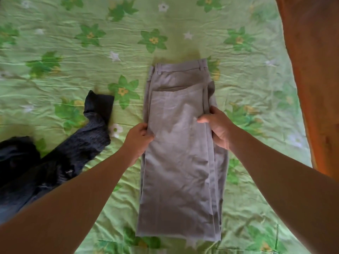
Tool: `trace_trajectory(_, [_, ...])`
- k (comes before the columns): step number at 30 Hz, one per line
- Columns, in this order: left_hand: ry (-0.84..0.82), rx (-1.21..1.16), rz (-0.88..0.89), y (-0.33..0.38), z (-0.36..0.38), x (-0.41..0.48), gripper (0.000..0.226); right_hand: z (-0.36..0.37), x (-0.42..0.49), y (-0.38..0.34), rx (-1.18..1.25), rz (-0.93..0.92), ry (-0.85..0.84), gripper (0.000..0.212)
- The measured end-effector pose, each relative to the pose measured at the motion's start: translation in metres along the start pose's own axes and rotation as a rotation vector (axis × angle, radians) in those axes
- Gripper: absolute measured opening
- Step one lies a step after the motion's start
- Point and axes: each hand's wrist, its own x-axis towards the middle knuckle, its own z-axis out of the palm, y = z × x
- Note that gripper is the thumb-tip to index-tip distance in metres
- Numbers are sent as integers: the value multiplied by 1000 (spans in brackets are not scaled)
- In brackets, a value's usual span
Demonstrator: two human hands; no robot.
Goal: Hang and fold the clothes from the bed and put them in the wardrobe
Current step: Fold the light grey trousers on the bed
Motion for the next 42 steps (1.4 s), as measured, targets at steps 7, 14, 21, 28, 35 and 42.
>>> trace_trajectory(7, [30,-110,-13,0,-3,-6,23,-4,10,-17,-229,-4,7,48])
trace_trajectory(14, [-2,-259,4,9,-2,-4,24,0,16,-34,-376,-316,153,16])
trace_trajectory(21, [-78,-101,-88,7,1,5,31,-18,21,-41,-608,60,95,68])
trace_trajectory(28, [-68,-116,2,4,5,1,36,-23,13,-10,-330,13,120,31])
trace_trajectory(35, [-94,-181,-35,1,4,-7,55,-29,1,5,-44,36,177,10])
trace_trajectory(42, [-72,-185,-30,7,5,-8,34,-21,-1,-2,63,-29,261,32])
